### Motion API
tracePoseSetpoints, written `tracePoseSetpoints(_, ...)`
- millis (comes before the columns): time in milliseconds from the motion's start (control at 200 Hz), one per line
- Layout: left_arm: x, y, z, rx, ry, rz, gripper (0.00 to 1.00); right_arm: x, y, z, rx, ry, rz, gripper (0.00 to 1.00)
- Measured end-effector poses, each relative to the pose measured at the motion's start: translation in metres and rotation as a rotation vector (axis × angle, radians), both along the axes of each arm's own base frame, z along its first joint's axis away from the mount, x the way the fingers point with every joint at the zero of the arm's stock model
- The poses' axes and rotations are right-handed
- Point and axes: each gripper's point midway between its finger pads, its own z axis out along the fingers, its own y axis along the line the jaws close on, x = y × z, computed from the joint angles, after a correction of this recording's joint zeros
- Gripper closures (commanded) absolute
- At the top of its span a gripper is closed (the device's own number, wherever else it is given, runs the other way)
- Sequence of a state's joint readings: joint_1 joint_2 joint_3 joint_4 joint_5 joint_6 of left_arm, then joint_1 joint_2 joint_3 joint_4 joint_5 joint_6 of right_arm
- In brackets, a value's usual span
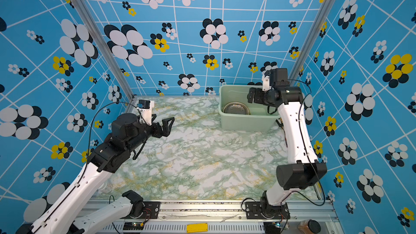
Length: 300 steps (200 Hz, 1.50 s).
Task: Place the plates into the plastic bin on the countertop
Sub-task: Place the plate in the plastic bin, then reset both arms
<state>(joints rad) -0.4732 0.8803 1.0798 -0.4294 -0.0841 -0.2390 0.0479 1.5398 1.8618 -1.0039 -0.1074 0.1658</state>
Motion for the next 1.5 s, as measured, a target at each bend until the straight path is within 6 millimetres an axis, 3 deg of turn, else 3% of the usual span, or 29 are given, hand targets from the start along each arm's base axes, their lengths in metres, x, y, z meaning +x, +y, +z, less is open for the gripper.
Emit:
tracePoseSetpoints(125, -0.012, 0.045, -0.02, 0.032, 0.005, 0.15, 0.01, -0.041, -0.006, -0.013, -0.001, -0.063, -0.03, 0.01)
tracePoseSetpoints(240, -0.018, 0.088, -0.049, 0.054, 0.034, 0.317, 0.01, -0.068, -0.016, -0.05, -0.016, -0.07, -0.091, 0.01)
tracePoseSetpoints(360, -0.019, 0.119, -0.089, 0.085, 0.097, 0.451, 0.01, -0.082, -0.027, -0.091, -0.053, -0.055, -0.14, 0.01)
tracePoseSetpoints(495, -0.015, 0.137, -0.142, 0.144, 0.199, 0.53, 0.01, -0.088, -0.034, -0.123, -0.082, -0.065, -0.16, 0.01)
tracePoseSetpoints(660, -0.002, 0.147, -0.193, 0.247, 0.284, 0.572, 0.01, -0.095, -0.041, -0.151, -0.123, -0.151, -0.177, 0.01)
tracePoseSetpoints(795, 0.013, 0.151, -0.218, 0.315, 0.32, 0.58, 0.01, -0.101, -0.051, -0.17, -0.155, -0.241, -0.216, 0.01)
tracePoseSetpoints(1040, 0.046, 0.156, -0.241, 0.302, 0.269, 0.595, 0.01, -0.1, -0.066, -0.209, -0.21, -0.312, -0.286, 0.02)
tracePoseSetpoints(1339, 0.083, 0.146, -0.27, 0.28, 0.23, 0.52, 0.01, -0.07, -0.074, -0.238, -0.283, -0.33, -0.309, 0.01)
tracePoseSetpoints(1499, 0.109, 0.147, -0.263, 0.262, 0.173, 0.48, 0.01, -0.055, -0.074, -0.249, -0.295, -0.34, -0.303, 0.01)
